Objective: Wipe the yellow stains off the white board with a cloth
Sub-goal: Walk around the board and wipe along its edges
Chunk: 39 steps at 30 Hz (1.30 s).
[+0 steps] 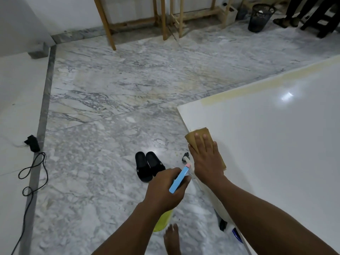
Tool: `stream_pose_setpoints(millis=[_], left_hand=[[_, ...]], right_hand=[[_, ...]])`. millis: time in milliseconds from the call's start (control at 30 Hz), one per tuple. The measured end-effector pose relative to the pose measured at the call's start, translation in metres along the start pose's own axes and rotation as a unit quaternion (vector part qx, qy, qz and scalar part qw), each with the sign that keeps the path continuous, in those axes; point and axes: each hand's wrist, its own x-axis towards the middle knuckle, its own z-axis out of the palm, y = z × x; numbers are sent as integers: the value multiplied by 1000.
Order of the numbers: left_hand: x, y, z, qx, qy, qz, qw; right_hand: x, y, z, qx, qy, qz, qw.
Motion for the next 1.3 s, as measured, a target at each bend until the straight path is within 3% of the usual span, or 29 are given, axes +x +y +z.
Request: stream_pose_setpoints(millis=[300, 500, 667, 767, 833, 867, 933, 967, 1033, 1067, 1100, 1167, 1300], left_hand=[[-112, 39, 72, 23, -6, 44, 999], [-213, 68, 112, 19, -14, 36, 999], [-265, 94, 119, -23, -14, 21, 999], [-279, 113, 114, -16, -2, 28, 999], [-282, 123, 109, -8, 3, 26, 1000], [-281, 129, 106, -2, 3, 25, 1000], [-275, 137, 102, 6, -3, 20, 1000], [-270, 142, 101, 12, -7, 19, 1000], [-260, 150, 99, 25, -22, 20, 999], [-251, 155, 100, 33, -30, 23, 999], [-245, 160, 101, 40, -38, 26, 998], [-234, 168, 104, 47, -48, 26, 997], [-210, 177, 111, 55, -48, 24, 997]], right_hand=[[-215, 16, 9, 11, 36, 20, 999], [-385, 28, 11, -27, 1, 27, 999], [-477, 29, -3, -23, -31, 35, 999], [-509, 40, -6, 74, -68, 40, 994], [-519, 45, -16, 231, -14, 83, 969], [-516, 47, -36, 349, -9, 118, 929], [-503, 54, -81, 573, 31, 258, 777], [-494, 61, -102, 657, 29, 339, 673], [-478, 83, -129, 819, -13, 408, 403], [-472, 96, -141, 863, -26, 401, 307], [-467, 105, -150, 882, -33, 395, 254], [-457, 117, -163, 899, -38, 378, 216], [-427, 143, -178, 900, -39, 355, 250]])
